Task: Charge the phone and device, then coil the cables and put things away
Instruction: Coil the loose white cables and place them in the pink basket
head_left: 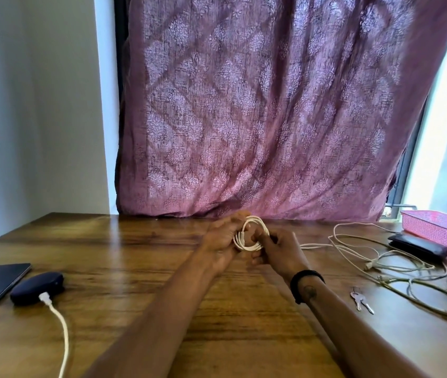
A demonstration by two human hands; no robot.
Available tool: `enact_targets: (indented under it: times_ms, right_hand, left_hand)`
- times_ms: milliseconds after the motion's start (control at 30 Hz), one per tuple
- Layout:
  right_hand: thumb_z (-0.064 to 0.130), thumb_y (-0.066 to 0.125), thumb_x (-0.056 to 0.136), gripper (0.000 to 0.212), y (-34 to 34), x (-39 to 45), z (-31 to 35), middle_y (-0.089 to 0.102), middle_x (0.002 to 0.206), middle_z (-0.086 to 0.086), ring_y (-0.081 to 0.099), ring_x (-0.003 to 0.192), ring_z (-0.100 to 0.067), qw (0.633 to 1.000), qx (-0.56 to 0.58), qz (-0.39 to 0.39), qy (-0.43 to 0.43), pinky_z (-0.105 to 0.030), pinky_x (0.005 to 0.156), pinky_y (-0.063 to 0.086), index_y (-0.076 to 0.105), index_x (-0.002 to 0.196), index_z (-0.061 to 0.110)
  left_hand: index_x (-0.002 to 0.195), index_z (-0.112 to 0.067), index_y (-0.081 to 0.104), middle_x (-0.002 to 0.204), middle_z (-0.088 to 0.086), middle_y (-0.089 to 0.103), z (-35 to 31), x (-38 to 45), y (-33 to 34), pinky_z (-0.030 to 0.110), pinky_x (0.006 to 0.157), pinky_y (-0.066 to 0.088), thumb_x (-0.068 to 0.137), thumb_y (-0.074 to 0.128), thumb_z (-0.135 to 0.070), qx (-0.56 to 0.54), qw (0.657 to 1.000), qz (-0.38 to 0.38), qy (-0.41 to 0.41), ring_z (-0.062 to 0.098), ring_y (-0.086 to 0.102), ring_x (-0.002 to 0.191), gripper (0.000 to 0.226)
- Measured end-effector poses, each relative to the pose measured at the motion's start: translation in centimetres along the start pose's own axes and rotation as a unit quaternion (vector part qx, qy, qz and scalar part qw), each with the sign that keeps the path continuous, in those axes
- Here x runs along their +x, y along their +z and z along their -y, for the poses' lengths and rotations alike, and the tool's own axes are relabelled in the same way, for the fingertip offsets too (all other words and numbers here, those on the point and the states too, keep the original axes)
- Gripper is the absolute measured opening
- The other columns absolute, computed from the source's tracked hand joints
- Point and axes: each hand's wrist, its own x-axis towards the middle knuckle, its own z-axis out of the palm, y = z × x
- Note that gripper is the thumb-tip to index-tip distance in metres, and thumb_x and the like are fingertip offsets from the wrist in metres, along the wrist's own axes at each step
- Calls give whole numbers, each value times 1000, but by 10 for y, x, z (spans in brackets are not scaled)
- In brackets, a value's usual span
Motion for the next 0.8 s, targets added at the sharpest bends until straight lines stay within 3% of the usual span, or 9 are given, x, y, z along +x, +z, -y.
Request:
enact_targets:
  times_ms: [133,200,300,333,533,600,700,733,800]
  right_hand:
    - [24,57,107,38,-1,-4,4,72,70,-16,70,54,-22,999,33,33,11,-37,59,63,72,97,-9]
    - [26,58,107,36,-1,-5,4,72,70,-16,70,56,-22,999,21,36,18,-38,60,63,73,97,-6]
    - [22,57,107,31,-3,-4,1,75,73,-18,75,61,-29,1000,-10,19,18,-52,68,66,74,93,0]
    - [21,57,106,30,-4,-4,1,76,74,-19,76,63,-32,1000,-22,5,15,-55,68,65,74,90,2]
    - [25,57,106,32,-6,-8,5,75,65,-12,77,61,-31,998,-59,-24,9,-49,70,66,69,86,4]
    - [26,56,107,31,-5,-10,7,75,64,-10,77,59,-28,997,-77,-32,-1,-39,62,64,68,85,7]
    - [22,56,107,29,-6,-11,11,75,64,-11,77,57,-27,995,-88,-43,-13,-33,55,60,69,84,10]
    - [20,56,106,29,-6,-11,11,75,64,-11,77,57,-28,995,-85,-42,-17,-37,57,62,69,83,9]
    - [20,54,107,30,-6,-12,11,74,62,-11,76,56,-26,993,-107,-39,-28,-42,62,65,69,84,9]
  left_hand:
    - [104,-7,65,71,4,62,-8,-7,-3,30,63,52,92,69,-10,-47,994,97,-26,16,62,59,13]
    - [111,-14,66,89,1,72,-7,-7,-7,31,69,58,86,78,-15,251,959,64,117,15,69,74,27]
    - [113,-27,61,100,-9,71,4,-6,-13,34,78,54,87,70,-34,652,664,-31,365,12,66,89,28]
    - [113,-30,58,101,-10,69,5,-8,-12,34,77,54,89,67,-37,665,635,-48,391,12,65,88,27]
    - [94,-22,68,83,-5,72,3,-7,-12,38,69,56,90,65,-34,675,598,-110,418,15,68,73,13]
    - [94,-20,72,82,-4,75,5,-5,-14,39,69,56,90,64,-33,664,619,-106,406,15,69,73,15]
    - [99,-22,73,78,-12,71,6,-6,-12,36,69,58,87,73,-29,552,730,-113,387,5,66,69,14]
    - [105,-22,72,77,-15,68,5,-7,-11,35,71,57,87,75,-28,536,742,-112,387,3,64,69,19]
    - [119,-23,67,86,-14,65,8,-8,-13,36,79,55,90,72,-30,580,702,-103,400,7,62,80,31]
